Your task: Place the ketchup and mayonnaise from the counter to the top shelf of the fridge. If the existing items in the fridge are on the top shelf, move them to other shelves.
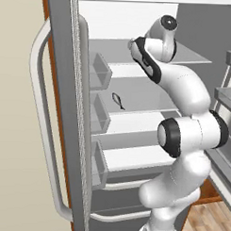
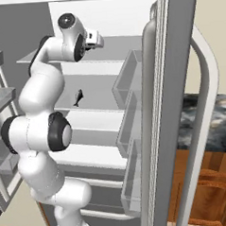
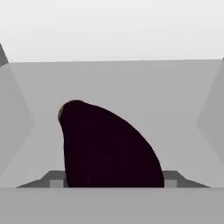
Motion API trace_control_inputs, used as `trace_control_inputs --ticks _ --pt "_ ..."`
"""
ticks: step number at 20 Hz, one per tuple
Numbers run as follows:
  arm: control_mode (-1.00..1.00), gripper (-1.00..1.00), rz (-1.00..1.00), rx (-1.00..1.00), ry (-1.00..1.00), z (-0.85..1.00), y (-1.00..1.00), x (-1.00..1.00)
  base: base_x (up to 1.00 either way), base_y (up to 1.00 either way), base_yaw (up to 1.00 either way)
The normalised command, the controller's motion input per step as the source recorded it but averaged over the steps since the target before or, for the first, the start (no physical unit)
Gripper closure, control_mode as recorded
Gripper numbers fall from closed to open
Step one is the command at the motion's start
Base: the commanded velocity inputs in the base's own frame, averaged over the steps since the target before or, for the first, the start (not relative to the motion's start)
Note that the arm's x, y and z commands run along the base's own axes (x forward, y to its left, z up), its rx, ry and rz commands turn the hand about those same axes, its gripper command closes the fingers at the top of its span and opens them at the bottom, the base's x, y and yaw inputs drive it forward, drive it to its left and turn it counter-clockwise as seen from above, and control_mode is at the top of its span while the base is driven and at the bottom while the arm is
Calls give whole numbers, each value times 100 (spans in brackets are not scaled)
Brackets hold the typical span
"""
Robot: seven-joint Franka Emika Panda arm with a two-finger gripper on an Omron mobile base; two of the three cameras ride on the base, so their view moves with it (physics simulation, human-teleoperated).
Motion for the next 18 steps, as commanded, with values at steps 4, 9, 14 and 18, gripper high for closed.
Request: trace_control_inputs --ticks 4,9,14,18 --pt "-100 100 0 4 -50 1 0 -100 0 0 0" --pt "-100 100 0 2 -55 34 0 -100 0 0 0" --pt "-100 100 1 1 -25 95 0 -100 0 0 0" --pt "-100 100 1 0 2 84 -4 -100 0 0 0"
